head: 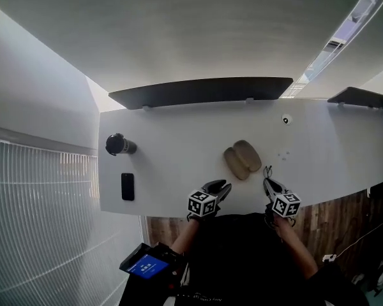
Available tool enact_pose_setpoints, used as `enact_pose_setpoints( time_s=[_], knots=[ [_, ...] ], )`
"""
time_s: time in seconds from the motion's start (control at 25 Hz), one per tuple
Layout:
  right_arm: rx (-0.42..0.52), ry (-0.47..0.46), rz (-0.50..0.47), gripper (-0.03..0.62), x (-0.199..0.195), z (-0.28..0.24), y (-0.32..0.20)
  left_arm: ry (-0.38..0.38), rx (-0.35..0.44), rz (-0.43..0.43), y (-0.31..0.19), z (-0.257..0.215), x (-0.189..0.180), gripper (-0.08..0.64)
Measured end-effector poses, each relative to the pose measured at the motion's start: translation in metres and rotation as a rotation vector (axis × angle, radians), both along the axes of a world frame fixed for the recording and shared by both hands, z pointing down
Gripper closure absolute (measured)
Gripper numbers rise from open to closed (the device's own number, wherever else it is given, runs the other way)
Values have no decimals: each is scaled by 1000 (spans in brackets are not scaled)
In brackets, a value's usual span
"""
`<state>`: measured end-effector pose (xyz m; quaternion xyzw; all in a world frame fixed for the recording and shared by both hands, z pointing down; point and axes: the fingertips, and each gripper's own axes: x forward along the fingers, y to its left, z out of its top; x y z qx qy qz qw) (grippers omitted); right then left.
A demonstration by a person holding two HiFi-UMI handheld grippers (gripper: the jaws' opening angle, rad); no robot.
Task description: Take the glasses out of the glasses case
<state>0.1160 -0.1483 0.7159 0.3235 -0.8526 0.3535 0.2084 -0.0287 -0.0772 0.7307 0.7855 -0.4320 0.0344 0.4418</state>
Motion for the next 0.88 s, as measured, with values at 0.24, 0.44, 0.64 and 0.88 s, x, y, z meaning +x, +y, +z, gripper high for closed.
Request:
enact_pose_setpoints(
  time_s=[0.24,0.44,0.64,0.88],
  knots=[
    [30,16,-133,586,-36,-2,18,8,21,-33,9,-4,-11,434],
    [28,11,-176,586,-61,-3,32,9,6,-61,23,1,-29,434],
    [18,25,-203,586,-79,2,52,16,-4,-87,47,6,-49,434],
    [4,15,-226,586,-108,4,76,1,-30,-111,75,8,-77,434]
  ],
)
